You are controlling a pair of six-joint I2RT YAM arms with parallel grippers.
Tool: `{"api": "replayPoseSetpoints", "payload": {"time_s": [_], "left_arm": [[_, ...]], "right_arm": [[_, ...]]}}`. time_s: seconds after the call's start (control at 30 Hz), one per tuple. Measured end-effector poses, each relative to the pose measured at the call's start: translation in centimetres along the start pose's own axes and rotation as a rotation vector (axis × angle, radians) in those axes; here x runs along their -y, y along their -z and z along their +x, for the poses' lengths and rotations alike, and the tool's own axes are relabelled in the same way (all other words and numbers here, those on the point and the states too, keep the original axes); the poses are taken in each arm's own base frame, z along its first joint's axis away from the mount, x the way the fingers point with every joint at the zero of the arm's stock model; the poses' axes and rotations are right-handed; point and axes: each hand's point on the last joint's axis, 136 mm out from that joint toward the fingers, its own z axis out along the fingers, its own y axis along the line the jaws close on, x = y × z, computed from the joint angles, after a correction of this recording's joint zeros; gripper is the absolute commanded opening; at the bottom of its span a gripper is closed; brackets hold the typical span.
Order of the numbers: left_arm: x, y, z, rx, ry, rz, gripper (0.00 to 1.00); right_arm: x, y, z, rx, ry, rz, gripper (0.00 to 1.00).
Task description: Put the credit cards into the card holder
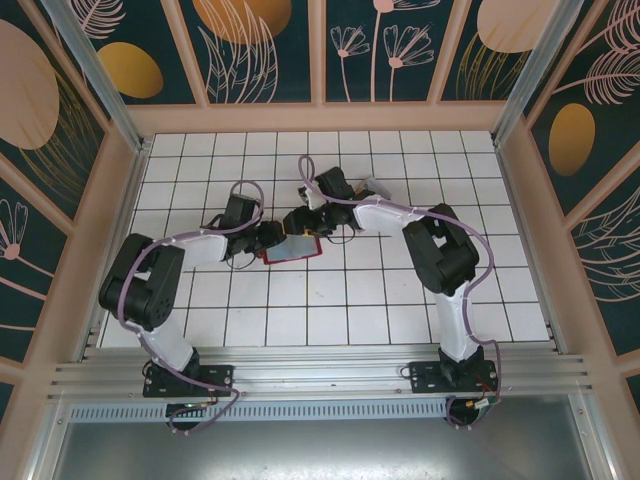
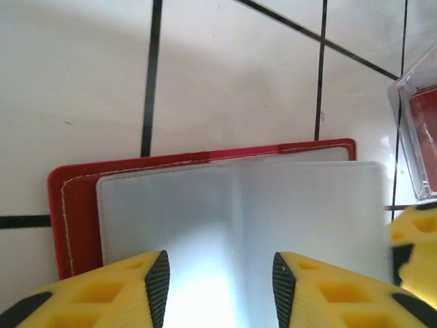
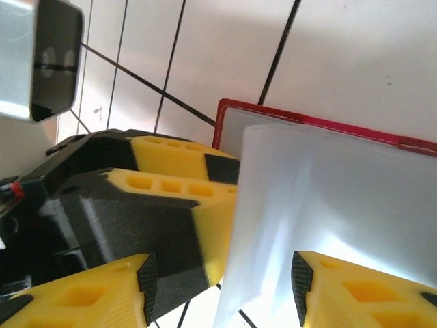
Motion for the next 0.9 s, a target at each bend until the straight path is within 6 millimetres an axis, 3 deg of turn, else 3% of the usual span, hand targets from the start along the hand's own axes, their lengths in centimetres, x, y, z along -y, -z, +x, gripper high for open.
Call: {"api": "replayPoseSetpoints", "payload": {"time_s": [0.37, 0.57, 0.67, 0.8, 0.9], "left_arm": [[1.6, 3.7, -2.3, 0.111, -0.030, -0.004, 0.49], [-0.1, 5.7, -3.3, 0.174, 0.010, -0.026, 0.47], [-1.0, 5.6, -3.2, 0.174, 0.028, -0.041, 0.45], [-1.9, 4.6, -2.2, 0.143, 0.036, -0.051, 0.45], [-2.0, 3.9, -1.7, 0.115, 0.038, -0.038, 0.44]], "right_arm": [[1.1, 0.0, 0.2, 0.008, -0.011, 0.035, 0.57], [3.3, 0.5, 0.3, 0.016, -0.040, 0.078, 0.57], [4.8, 1.0, 0.4, 0.022, -0.063, 0.110, 0.57], [6.9, 3.4, 0.1, 0.064, -0.072, 0.196, 0.57], [7.9, 7.2, -2.3, 0.161, -0.045, 0.281, 0.57]]}}
